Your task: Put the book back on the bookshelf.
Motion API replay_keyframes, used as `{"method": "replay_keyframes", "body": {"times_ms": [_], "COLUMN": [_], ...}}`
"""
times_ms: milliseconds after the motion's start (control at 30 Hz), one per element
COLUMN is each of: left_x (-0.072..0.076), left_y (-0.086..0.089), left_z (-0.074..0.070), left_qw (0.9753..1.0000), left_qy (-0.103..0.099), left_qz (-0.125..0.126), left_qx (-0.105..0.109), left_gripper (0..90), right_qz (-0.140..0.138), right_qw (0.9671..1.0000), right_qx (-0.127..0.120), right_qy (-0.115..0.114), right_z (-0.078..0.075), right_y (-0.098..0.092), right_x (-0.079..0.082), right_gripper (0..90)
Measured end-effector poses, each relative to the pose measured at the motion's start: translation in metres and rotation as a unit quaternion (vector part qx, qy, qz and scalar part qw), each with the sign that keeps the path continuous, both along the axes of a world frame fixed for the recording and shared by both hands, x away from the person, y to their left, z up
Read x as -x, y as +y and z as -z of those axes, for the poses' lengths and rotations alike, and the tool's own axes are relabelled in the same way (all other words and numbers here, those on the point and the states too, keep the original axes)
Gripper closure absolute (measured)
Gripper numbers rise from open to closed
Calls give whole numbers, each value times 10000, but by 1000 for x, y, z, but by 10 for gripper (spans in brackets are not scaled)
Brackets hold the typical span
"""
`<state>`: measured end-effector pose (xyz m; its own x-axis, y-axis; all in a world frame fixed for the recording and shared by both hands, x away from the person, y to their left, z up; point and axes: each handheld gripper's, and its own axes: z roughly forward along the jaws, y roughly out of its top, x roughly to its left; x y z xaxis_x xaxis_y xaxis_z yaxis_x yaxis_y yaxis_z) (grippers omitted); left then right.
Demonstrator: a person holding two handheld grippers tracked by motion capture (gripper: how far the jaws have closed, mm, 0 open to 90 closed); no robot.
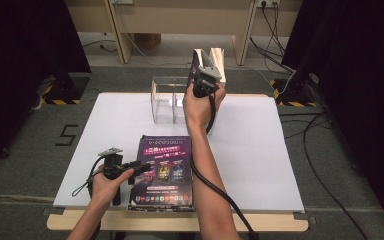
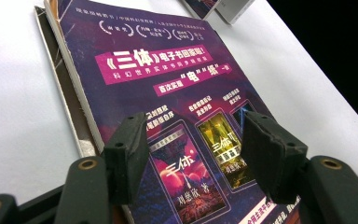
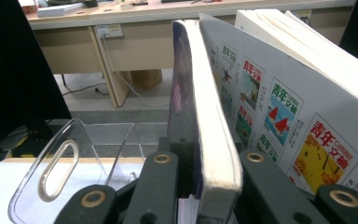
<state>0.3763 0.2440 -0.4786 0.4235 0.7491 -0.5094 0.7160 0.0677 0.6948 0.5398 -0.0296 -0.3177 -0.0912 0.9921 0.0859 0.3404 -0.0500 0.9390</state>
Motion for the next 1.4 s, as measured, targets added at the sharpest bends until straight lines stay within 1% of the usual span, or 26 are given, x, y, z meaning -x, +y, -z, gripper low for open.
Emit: {"method": "replay_keyframes", "body": {"times_ms": [100,133,200,267,333,467,567,633,767,933,1033,1133,1167,1200,1300,1400], "left_x": [0,0,0,0,0,0,0,0,-1,-1,-1,-1,-1,-1,-1,-1], "left_y": [0,0,0,0,-1,-2,-3,-3,-3,-4,-5,-6,-6,-6,-6,-5], "left_z": [0,0,0,0,1,1,2,3,4,4,4,4,5,5,4,5], "left_qw": [10000,10000,10000,10000,10000,10000,10000,10000,10000,10000,9999,9999,9999,9999,10000,10000], "left_qy": [-3,-3,-2,2,7,15,26,32,53,46,64,65,64,66,66,53], "left_qz": [11,13,6,-2,11,26,29,12,12,20,33,46,47,46,30,17], "left_qx": [-2,-1,-6,-3,-4,-19,-38,-43,-81,-66,-90,-75,-75,-72,-56,-69], "left_gripper": [404,403,404,404,404,404,404,404,404,405,405,405,404,405,404,405], "right_qz": [22,27,22,-15,-60,-194,-259,-301,-319,-353,-399,-424,-420,-415,-449,-447], "right_qw": [10000,10000,10000,9999,9998,9998,9996,9995,9994,9992,9990,9989,9989,9989,9988,9988], "right_qx": [-3,44,37,93,132,55,93,53,109,176,188,135,149,174,147,86], "right_qy": [-29,-56,-86,-122,-121,-74,-60,-1,15,52,112,170,156,124,130,197], "right_z": [1,2,3,3,3,1,2,5,12,18,22,29,30,31,33,37], "right_y": [1,1,1,-1,-2,-4,-6,-8,-10,-14,-15,-16,-17,-17,-19,-21], "right_x": [1,1,3,3,3,5,6,8,13,19,23,26,26,27,28,31], "right_gripper": [822,820,815,805,781,725,697,681,671,658,654,664,686,689,674,653]}}
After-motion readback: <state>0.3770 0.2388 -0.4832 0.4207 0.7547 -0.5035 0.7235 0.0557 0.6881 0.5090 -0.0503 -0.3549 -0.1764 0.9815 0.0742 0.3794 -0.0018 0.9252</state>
